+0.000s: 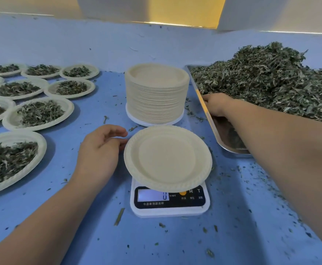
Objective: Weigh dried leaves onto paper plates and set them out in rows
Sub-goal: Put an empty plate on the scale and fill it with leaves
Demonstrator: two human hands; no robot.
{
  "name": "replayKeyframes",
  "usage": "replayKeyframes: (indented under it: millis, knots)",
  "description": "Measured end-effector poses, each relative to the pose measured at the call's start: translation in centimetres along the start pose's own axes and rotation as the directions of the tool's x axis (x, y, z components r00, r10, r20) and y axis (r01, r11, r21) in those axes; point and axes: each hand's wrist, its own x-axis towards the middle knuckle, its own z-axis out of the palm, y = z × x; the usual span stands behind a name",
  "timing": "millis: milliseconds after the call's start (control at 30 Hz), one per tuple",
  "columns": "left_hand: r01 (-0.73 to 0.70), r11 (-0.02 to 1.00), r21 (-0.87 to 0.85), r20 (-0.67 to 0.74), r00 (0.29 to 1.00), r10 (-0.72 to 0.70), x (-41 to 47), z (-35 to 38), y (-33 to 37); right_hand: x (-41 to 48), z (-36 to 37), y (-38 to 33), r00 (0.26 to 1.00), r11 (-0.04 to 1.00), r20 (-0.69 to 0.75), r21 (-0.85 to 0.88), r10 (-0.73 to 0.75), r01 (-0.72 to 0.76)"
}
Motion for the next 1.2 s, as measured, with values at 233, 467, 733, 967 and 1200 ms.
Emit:
replayKeyframes:
  millis: [233,467,733,967,1200]
  knots:
    - [0.032,0.999,-0.013,-0.011,0.999,-0.032,-0.3,-0.1,0.5,-5.4,-1.6,-0.2,0.993,0.997,0.109,-0.062,-0.037,0.043]
    - [0.026,0.999,0.046,0.013,1.0,-0.027,-0.9,-0.3,0.9,-14.1,-1.2,-0.1,0.982,0.997,0.171,0.015,-0.075,0.073]
    - [0.059,0.997,-0.041,-0.004,0.998,-0.059,-1.7,-0.6,1.7,-18.7,-2.5,1.1,0.986,0.999,-0.163,0.038,-0.027,0.033]
    - [0.051,0.995,-0.083,-0.008,0.999,-0.052,-2.0,-0.2,2.0,-18.1,0.1,0.2,0.956,0.957,0.12,0.075,0.269,-0.279]
    - [0.05,0.995,-0.089,-0.023,0.998,-0.052,-1.5,-0.2,1.5,-17.3,0.3,-1.7,0.981,0.98,0.064,0.065,0.186,-0.19]
